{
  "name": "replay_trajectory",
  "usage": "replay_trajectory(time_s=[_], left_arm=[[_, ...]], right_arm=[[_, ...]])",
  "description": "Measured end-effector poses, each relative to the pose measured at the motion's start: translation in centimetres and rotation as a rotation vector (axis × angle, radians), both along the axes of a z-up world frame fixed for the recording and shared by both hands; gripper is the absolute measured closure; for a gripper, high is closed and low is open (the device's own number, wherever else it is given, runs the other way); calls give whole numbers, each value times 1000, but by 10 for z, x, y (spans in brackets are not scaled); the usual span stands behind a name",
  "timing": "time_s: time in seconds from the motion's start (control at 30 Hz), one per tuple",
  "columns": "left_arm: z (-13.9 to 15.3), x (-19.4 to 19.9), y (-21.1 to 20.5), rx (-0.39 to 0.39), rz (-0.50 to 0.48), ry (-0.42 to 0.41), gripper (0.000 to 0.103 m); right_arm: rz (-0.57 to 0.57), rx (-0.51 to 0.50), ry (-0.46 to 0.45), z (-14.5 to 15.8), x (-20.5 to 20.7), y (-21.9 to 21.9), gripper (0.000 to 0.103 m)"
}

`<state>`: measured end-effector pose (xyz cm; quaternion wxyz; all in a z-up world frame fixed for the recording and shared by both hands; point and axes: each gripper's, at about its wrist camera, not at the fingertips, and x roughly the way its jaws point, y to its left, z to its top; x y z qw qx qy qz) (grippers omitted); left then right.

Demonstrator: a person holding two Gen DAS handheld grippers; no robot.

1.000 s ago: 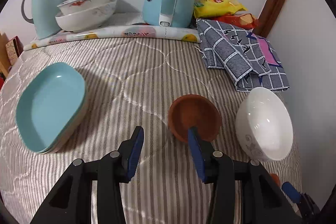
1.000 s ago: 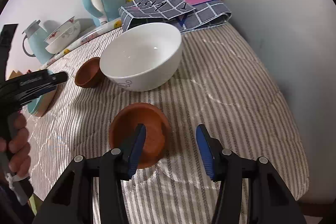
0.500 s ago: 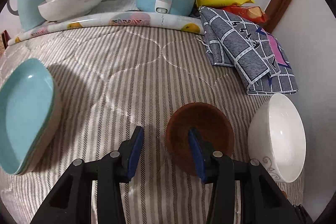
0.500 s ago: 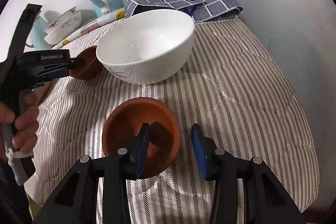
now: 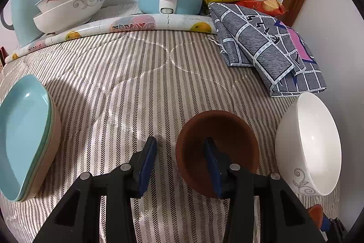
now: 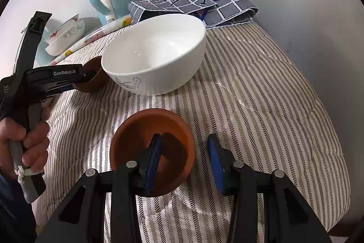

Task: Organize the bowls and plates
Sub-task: 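Close the left tool on one brown clay bowl while the right tool grasps another, then carry the right tool's brown bowl into the white bowl while the left tool holds its bowl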

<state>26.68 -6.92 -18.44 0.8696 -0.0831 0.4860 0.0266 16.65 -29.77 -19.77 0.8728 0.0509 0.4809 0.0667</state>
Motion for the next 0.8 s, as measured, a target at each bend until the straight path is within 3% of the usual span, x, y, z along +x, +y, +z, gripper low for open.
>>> replay_trajectory(time_s=[0.07, 0.1, 0.2, 0.8], left_arm=[[2, -1, -1, -25, -20, -2, 84], [2, -1, -2, -35, -20, 1, 85], [6, -3, -5, -14, -23, -1, 91], [43, -59, 10, -102, -43, -37, 95]], right_arm=[[-4, -2, 2, 1, -1, 0, 70], [-4, 14, 7, 1, -1, -1, 79], [-15, 36, 14, 3, -3, -4, 90], [-83, 31, -49, 37, -32, 4, 94]])
